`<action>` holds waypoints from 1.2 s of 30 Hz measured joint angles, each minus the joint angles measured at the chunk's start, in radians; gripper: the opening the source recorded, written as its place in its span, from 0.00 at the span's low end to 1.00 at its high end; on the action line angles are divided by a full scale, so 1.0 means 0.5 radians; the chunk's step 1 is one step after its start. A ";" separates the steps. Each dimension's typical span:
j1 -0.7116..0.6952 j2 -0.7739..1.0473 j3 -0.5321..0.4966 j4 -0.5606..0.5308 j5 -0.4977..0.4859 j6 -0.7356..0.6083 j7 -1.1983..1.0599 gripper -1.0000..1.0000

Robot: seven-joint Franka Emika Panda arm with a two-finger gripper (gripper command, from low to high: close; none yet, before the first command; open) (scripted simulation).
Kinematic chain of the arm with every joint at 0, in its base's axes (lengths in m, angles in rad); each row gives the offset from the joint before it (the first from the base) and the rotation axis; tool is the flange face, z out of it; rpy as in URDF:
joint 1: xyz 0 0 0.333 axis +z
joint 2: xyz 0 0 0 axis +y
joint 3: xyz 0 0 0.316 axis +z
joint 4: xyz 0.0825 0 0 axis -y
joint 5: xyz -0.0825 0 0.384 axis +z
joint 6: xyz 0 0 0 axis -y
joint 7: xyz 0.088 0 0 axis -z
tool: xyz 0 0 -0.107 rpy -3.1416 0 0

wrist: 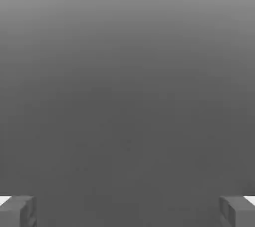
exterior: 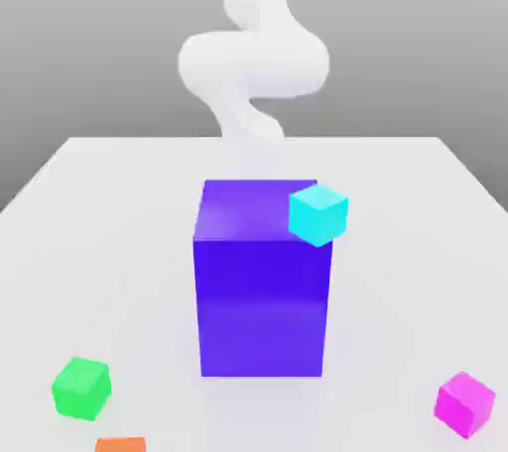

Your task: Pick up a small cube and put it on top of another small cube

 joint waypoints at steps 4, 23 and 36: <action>0.023 0.301 0.106 -0.011 -0.058 0.095 0.007 0.50; 0.291 1.678 0.452 -0.061 -0.375 0.527 0.079 0.50; 0.544 2.431 0.354 -0.003 -0.559 0.920 0.166 0.00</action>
